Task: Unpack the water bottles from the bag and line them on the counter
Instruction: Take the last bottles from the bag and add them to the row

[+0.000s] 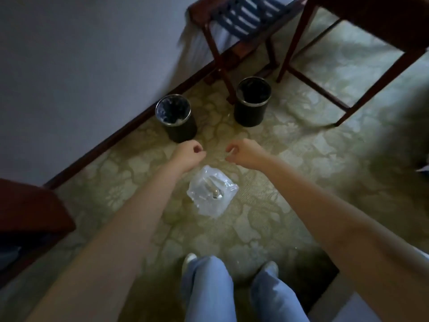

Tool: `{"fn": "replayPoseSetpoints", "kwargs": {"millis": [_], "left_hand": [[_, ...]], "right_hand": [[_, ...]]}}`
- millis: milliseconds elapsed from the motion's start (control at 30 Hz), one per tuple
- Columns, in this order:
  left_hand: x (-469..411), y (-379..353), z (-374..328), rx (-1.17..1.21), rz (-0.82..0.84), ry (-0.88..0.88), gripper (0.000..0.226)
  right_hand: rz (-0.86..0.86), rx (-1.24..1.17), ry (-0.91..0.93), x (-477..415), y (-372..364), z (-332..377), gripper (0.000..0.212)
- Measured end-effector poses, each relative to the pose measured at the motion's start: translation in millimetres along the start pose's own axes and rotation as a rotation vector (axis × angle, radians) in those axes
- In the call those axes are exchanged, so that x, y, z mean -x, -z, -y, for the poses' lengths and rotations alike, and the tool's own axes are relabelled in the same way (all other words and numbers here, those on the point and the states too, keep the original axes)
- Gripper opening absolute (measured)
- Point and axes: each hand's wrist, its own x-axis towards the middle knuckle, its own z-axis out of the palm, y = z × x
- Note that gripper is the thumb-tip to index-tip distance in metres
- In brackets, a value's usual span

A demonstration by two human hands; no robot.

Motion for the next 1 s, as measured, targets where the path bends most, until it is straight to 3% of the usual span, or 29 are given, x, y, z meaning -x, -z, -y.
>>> {"fn": "replayPoseSetpoints", "kwargs": {"millis": [167,300,433,600,700,900,1000], "left_hand": [[-5,-25,26,0.146,-0.067,0.197,0.003],[-24,-48,60,0.207,-0.099,0.304,0.019],[-53,-84,98,0.264,-0.158,0.435,0.005],[-66,-164,139,0.401,-0.179,0.611,0.013],[-63,-213,153,0.45,-0.172,0.708,0.029],[-76,-288,169,0.488,-0.225,0.802,0.028],[-95,-319,184,0.333,-0.3,0.701,0.031]], "right_hand": [[0.174,0.081,0.102,-50,-5,-11,0.033],[0.289,0.181,0.16,-89,-32,-21,0.033],[0.429,0.242,0.181,-139,-73,-40,0.031],[0.531,0.367,0.203,-194,-125,-82,0.019],[0.582,0.459,0.246,-214,-158,-112,0.023],[0.71,0.595,0.433,-243,-220,-153,0.032],[0.744,0.801,0.621,-260,-250,-168,0.038]]}}
